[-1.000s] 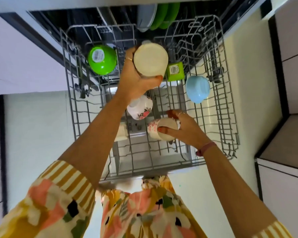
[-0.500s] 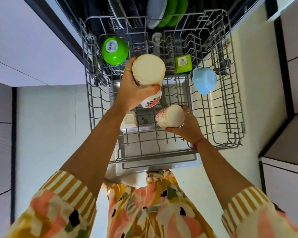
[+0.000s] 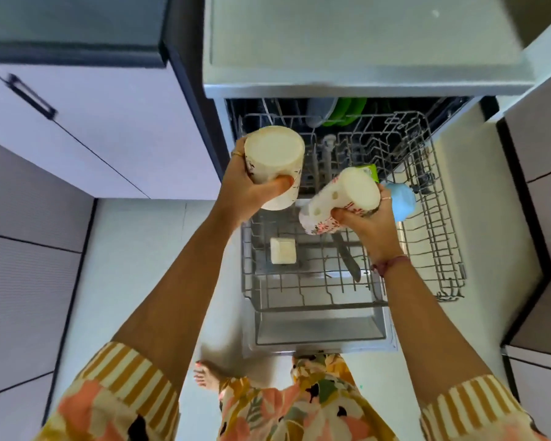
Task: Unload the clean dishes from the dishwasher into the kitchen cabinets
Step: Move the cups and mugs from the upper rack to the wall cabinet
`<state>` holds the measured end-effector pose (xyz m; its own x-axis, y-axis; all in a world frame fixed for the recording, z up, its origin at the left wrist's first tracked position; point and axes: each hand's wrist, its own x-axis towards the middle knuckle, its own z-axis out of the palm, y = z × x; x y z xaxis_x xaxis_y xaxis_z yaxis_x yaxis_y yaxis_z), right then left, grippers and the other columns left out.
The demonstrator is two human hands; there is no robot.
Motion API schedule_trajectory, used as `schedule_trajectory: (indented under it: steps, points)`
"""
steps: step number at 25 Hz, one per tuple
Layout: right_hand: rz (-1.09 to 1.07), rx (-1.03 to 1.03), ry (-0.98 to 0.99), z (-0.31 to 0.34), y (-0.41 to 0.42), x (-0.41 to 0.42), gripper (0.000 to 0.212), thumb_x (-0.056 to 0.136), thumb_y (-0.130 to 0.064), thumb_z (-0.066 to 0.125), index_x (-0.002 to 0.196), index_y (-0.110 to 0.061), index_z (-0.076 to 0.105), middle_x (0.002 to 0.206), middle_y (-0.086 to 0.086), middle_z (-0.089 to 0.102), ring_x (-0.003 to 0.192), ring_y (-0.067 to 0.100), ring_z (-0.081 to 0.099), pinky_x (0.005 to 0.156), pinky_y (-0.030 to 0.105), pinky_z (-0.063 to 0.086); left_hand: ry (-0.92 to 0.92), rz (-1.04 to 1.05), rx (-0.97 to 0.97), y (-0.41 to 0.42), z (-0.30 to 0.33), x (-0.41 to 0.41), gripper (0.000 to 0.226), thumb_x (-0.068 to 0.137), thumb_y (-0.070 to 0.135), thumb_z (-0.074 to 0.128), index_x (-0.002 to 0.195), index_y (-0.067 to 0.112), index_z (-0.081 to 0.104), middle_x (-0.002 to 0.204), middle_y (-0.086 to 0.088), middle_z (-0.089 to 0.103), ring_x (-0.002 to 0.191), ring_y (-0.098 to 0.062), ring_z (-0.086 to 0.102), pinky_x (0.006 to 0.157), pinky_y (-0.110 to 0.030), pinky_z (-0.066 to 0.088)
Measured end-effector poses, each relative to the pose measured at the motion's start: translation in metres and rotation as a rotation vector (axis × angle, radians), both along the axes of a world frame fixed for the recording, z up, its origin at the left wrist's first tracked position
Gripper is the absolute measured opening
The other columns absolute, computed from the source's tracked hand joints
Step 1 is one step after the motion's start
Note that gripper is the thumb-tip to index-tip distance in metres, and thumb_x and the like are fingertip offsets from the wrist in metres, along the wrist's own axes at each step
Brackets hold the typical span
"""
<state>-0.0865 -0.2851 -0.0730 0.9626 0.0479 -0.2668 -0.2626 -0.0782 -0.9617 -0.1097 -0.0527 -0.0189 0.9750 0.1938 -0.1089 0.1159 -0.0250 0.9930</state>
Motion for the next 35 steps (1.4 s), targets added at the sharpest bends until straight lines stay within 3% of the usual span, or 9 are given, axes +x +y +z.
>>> schedule_trajectory:
  steps: [4,9,13,19,24,28,31,35]
  points:
    - [0.046,0.116,-0.094,0.065,0.068,-0.015,0.072,0.065,-0.004,0.079,0.127,-0.014,0.045,0.116,0.007,0.061,0.102,0.015,0.064,0.075,0.027,0.057,-0.075,0.055,-0.024,0.053,0.057,-0.028,0.083,0.055,0.029,0.079,0.128,0.016,0.043,0.110,0.007,0.058,0.101,-0.007,0.059,0.074,-0.019,0.054]
    - [0.012,0.166,-0.196,0.143,0.155,-0.038,0.076,0.058,-0.025,0.083,0.126,-0.012,0.051,0.112,0.008,0.067,0.097,0.020,0.067,0.074,0.035,0.059,-0.162,0.075,-0.029,0.134,0.127,-0.070,0.066,0.061,0.026,0.076,0.120,0.029,0.046,0.110,0.006,0.061,0.099,-0.011,0.062,0.074,-0.024,0.056]
    - [0.054,0.219,-0.319,0.208,0.221,-0.042,0.053,0.073,-0.005,0.078,0.118,-0.016,0.052,0.105,0.005,0.067,0.093,0.021,0.066,0.076,0.037,0.059,-0.203,0.154,0.051,0.201,0.184,-0.089,0.070,0.066,0.032,0.073,0.130,0.023,0.047,0.119,0.001,0.062,0.107,-0.017,0.061,0.082,-0.032,0.057]
    - [0.125,0.210,-0.504,0.305,0.318,-0.039,0.036,0.076,-0.011,0.076,0.102,-0.027,0.056,0.095,-0.006,0.067,0.086,0.010,0.067,0.069,0.027,0.055,-0.285,0.347,0.083,0.274,0.260,-0.094,0.051,0.077,0.026,0.075,0.123,0.020,0.053,0.110,0.000,0.066,0.100,-0.018,0.065,0.078,-0.033,0.057]
    - [0.164,0.256,-0.589,0.363,0.381,-0.006,0.045,0.075,-0.014,0.077,0.113,-0.025,0.055,0.101,-0.007,0.067,0.091,0.010,0.066,0.073,0.028,0.054,-0.396,0.424,0.093,0.328,0.319,-0.072,0.023,0.077,0.025,0.073,0.098,0.023,0.065,0.090,0.001,0.073,0.085,-0.016,0.070,0.075,-0.033,0.056]
    - [0.132,0.296,-0.684,0.414,0.435,0.041,0.059,0.073,-0.022,0.079,0.124,-0.020,0.051,0.110,-0.004,0.065,0.094,0.013,0.066,0.076,0.030,0.056,-0.518,0.430,0.122,0.375,0.370,-0.034,0.026,0.075,0.030,0.072,0.099,0.021,0.067,0.088,0.001,0.075,0.080,-0.013,0.071,0.071,-0.030,0.057]
    - [0.129,0.335,-0.748,0.455,0.472,0.079,0.056,0.073,-0.027,0.079,0.123,-0.018,0.054,0.110,-0.002,0.067,0.093,0.016,0.068,0.073,0.031,0.057,-0.606,0.447,0.170,0.411,0.416,0.002,0.026,0.076,0.034,0.072,0.099,0.022,0.068,0.087,0.003,0.075,0.077,-0.010,0.071,0.064,-0.024,0.054]
    - [0.138,0.360,-0.860,0.523,0.517,0.135,0.055,0.068,-0.034,0.081,0.116,-0.016,0.060,0.105,0.000,0.069,0.091,0.015,0.068,0.065,0.027,0.056,-0.710,0.462,0.168,0.462,0.491,0.063,0.037,0.069,0.043,0.073,0.099,0.023,0.065,0.093,0.002,0.073,0.083,-0.013,0.070,0.074,-0.032,0.057]
